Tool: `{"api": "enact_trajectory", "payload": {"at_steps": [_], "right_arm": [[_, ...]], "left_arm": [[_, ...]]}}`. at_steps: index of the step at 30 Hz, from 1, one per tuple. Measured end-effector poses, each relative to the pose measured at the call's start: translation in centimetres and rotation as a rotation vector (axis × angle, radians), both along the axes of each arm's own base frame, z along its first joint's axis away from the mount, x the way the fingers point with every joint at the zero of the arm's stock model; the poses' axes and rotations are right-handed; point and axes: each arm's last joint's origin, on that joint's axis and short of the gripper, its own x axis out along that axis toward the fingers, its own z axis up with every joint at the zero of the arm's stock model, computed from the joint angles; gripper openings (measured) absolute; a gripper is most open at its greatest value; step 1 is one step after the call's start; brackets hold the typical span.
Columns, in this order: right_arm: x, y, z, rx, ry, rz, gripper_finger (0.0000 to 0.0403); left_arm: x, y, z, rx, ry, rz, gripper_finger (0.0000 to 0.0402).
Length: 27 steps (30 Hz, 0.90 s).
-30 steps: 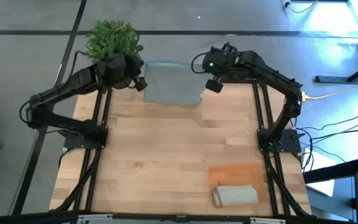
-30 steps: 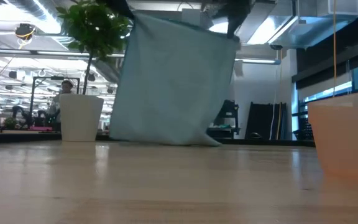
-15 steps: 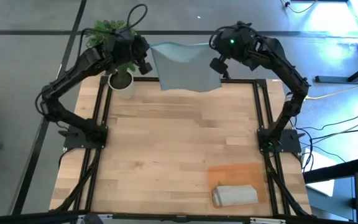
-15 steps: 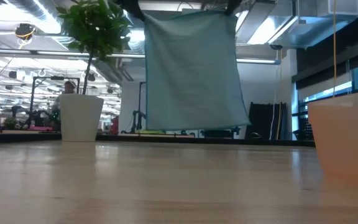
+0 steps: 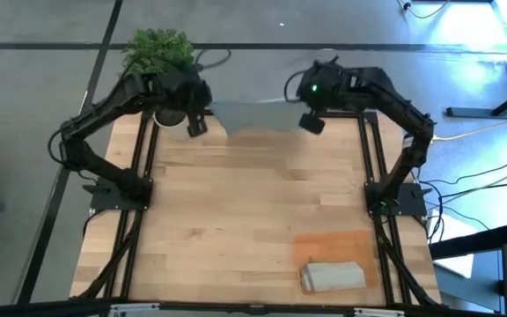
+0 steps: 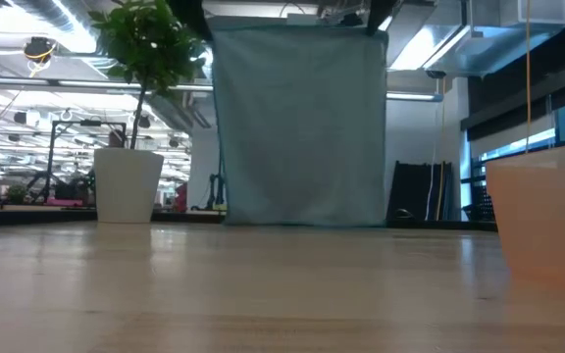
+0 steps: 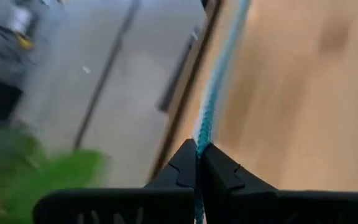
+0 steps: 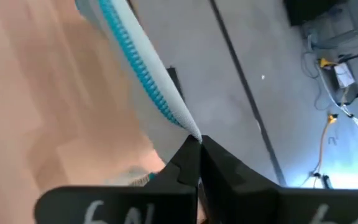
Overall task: Roll microfiber towels into tight, uniform cylinder then place into a basket
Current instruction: Roll the light blue microfiber towel
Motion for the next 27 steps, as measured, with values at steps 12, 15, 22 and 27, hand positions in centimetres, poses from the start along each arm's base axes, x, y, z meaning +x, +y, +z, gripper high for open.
{"api": "enact_trajectory", "payload": {"at_steps": [12,15,22,27], "right_arm": [[3.3,6.0,-6.4,0.157,0.191,0.136,0.0009],[3.6,7.5,-8.3,0.178,0.250,0.143,0.0009],[3.9,11.0,-12.6,0.239,0.348,0.145,0.0009],[4.4,13.5,-15.9,0.334,0.340,0.186,0.0009]], "left_arm": [[1.2,-6.3,-2.4,-0.223,0.092,-0.043,0.0000],[1.5,-8.1,-3.4,-0.266,0.115,-0.043,0.0000],[2.2,-12.4,-7.9,-0.417,0.220,-0.037,0.0000],[2.4,-15.1,-11.6,-0.493,0.264,-0.021,0.0000]]}}
